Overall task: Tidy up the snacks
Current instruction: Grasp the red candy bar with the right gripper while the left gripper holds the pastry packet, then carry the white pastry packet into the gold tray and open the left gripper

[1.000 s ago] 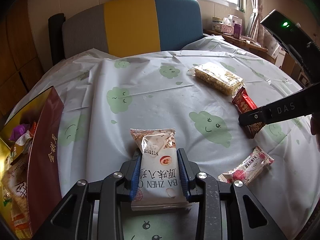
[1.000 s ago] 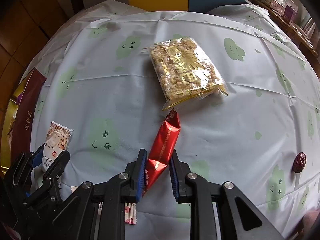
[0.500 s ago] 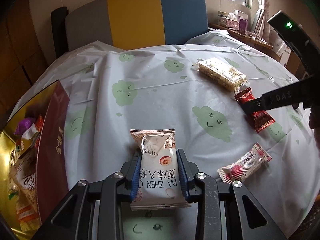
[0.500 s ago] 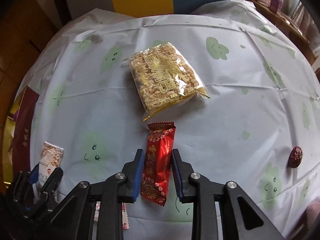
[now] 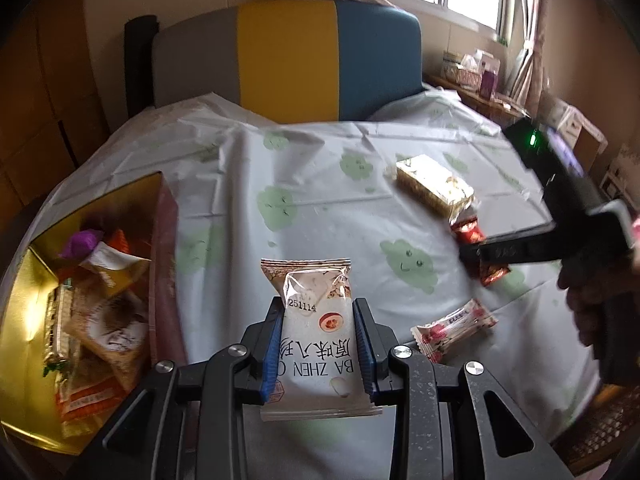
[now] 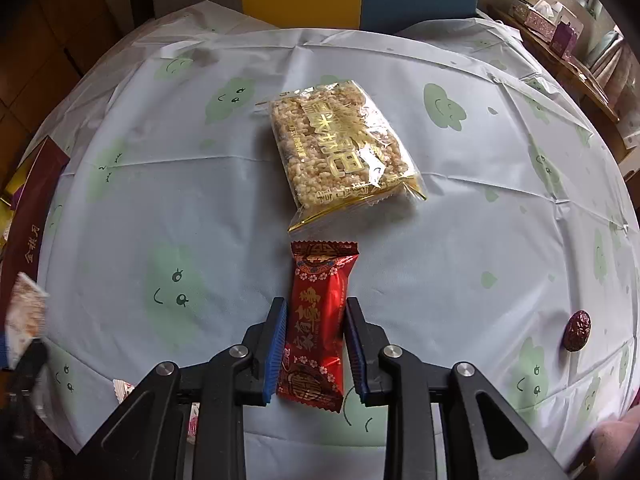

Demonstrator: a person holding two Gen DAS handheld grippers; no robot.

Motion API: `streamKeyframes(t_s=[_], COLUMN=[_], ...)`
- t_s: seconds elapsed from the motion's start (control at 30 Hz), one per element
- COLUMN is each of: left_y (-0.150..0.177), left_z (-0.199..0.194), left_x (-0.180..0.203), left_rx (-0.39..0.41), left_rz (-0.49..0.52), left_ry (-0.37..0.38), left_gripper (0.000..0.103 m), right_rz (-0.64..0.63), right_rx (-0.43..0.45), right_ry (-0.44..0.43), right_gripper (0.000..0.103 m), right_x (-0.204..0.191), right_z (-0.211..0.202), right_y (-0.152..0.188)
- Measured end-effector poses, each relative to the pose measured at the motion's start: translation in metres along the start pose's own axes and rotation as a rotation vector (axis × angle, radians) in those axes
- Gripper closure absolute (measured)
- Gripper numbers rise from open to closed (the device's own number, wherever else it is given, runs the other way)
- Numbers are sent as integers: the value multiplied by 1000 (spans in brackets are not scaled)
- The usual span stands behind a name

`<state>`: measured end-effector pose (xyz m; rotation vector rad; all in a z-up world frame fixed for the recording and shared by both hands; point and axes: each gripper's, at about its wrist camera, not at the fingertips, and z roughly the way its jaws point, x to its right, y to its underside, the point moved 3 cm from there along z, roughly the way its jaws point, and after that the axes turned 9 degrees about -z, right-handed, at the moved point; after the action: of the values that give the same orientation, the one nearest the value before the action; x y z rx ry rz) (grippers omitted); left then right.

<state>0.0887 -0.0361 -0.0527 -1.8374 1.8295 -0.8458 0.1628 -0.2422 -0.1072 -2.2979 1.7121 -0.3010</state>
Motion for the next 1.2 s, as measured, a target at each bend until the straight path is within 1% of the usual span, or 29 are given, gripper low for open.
streamKeyframes(t_s=[0.1, 0.2, 0.37, 0.4, 0.43, 0.5, 0.63, 0.7, 0.87, 0.93, 1.0, 1.2], left_y=[-5, -7, -8, -8, -9, -9, -8, -8, 1, 6, 11, 27], left_z=[-12, -21, -35, -39, -42, -48, -61, -67, -76, -77, -76, -61], left_x=[-9, -21, -53, -62, -74, -98, -157, -191, -248, -264, -273, -283], left_rx=[14, 21, 27, 28, 28, 35, 49, 57, 55, 48, 45, -5], left_rz=[-20, -43, -110, -134, -160, -208, -336, -414, -541, -570, -579, -613], left_ry=[-2, -10, -30, -33, -40, -76, -164, -208, -306, -333, -362, -387], left_gripper=[70, 70, 70, 70, 70, 70, 70, 70, 69, 69, 69, 65], right_rz=[-1, 25, 70, 78, 82, 61, -9, -22, -35, -41, -47, -52], right_rx=[3, 3, 1, 3, 5, 8, 9, 10, 10, 11, 12, 13], right_ry=[0, -22, -55, -56, -46, 2, 58, 68, 79, 81, 85, 88], right_gripper=[74, 74, 74, 74, 78, 79, 80, 80, 80, 80, 80, 80], right_x=[-1, 3, 13, 15, 16, 15, 5, 4, 0, -1, 0, -3], right_z=[1, 1, -2, -3, -4, -8, -8, -9, -9, -8, -8, -8], right_y=[1, 2, 5, 5, 5, 6, 7, 7, 7, 8, 8, 9])
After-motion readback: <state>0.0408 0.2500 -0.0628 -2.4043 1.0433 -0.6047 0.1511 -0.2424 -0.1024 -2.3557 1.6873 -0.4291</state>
